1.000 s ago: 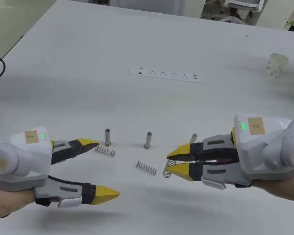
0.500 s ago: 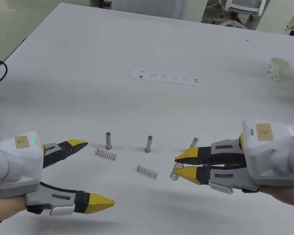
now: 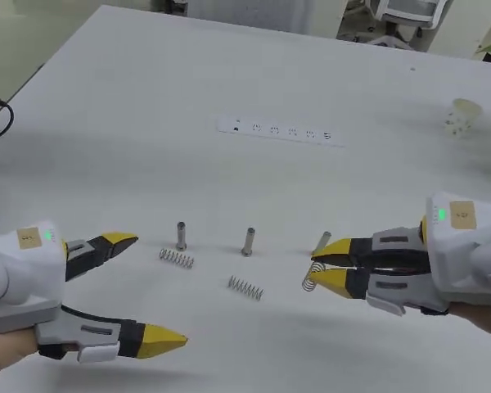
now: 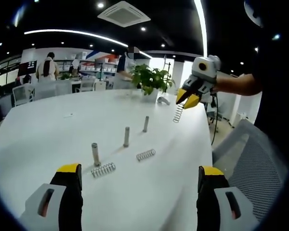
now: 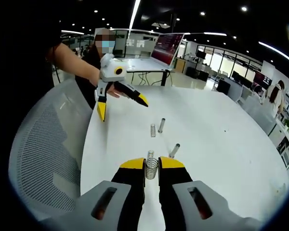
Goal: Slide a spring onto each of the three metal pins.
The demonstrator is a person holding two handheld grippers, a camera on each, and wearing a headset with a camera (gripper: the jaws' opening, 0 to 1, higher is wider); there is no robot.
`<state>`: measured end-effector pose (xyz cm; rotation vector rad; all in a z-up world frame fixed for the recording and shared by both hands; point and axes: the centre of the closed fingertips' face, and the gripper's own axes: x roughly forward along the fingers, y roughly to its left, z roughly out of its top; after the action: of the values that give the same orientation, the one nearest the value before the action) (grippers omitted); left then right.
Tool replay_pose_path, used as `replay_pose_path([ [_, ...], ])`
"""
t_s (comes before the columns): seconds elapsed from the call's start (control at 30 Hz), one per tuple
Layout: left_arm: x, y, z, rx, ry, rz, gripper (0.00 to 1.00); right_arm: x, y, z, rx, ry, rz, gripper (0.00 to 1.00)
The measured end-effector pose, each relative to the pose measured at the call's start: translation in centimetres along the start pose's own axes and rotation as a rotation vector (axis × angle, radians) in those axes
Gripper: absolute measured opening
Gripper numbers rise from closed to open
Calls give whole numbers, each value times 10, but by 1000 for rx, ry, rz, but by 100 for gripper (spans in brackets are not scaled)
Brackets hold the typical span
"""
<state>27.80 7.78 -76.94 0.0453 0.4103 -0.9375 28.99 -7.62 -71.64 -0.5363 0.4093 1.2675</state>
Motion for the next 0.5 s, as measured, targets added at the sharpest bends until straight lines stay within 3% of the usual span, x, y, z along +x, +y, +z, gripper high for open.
replay_pose_path([
  [0.5,-2,1,2,-12,-13,9,98,-1,-26,-11,6,31,-52,7],
])
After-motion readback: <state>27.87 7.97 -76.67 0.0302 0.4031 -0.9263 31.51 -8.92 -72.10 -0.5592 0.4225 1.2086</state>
